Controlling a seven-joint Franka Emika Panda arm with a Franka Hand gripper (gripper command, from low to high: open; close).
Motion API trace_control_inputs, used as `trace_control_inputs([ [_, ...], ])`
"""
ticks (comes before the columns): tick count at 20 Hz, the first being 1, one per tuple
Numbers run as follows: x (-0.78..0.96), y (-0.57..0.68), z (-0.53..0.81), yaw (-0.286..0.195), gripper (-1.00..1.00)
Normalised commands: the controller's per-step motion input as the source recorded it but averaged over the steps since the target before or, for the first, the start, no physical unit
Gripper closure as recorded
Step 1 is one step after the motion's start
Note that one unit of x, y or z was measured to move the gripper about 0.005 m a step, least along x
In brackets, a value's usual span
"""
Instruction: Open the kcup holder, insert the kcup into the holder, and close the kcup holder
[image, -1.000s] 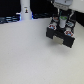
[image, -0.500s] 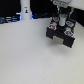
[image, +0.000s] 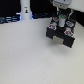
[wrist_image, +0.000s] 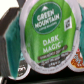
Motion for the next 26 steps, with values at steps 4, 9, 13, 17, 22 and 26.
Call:
trace_control_inputs([
  [4,0.00,-0.20,0.00,-0.084,1.00],
  [9,0.00,-0.05,-0.11,-0.035,1.00],
  [13,0.08,0.02,-0.18,-0.001,1.00],
  [17,0.05,-0.01,-0.06,-0.001,1.00],
  [22,0.04,0.00,0.03,0.000,1.00],
  [26,0.05,0.04,-0.21,0.013,1.00],
])
